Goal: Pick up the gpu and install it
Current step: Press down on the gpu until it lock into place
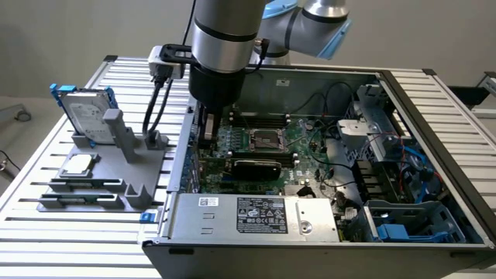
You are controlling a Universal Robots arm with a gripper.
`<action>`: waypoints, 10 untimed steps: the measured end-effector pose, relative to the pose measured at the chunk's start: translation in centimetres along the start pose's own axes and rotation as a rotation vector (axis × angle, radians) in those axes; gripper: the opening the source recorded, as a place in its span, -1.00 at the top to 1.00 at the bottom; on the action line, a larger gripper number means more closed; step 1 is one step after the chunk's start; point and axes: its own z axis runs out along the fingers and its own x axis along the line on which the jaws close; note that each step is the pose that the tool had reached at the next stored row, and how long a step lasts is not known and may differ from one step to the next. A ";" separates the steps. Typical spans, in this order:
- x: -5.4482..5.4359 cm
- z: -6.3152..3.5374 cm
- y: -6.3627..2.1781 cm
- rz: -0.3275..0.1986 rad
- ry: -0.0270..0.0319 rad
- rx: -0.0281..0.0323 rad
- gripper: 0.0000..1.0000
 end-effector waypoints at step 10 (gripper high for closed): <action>0.0 0.35 0.13 0.000 -0.0001 -0.0004 0.79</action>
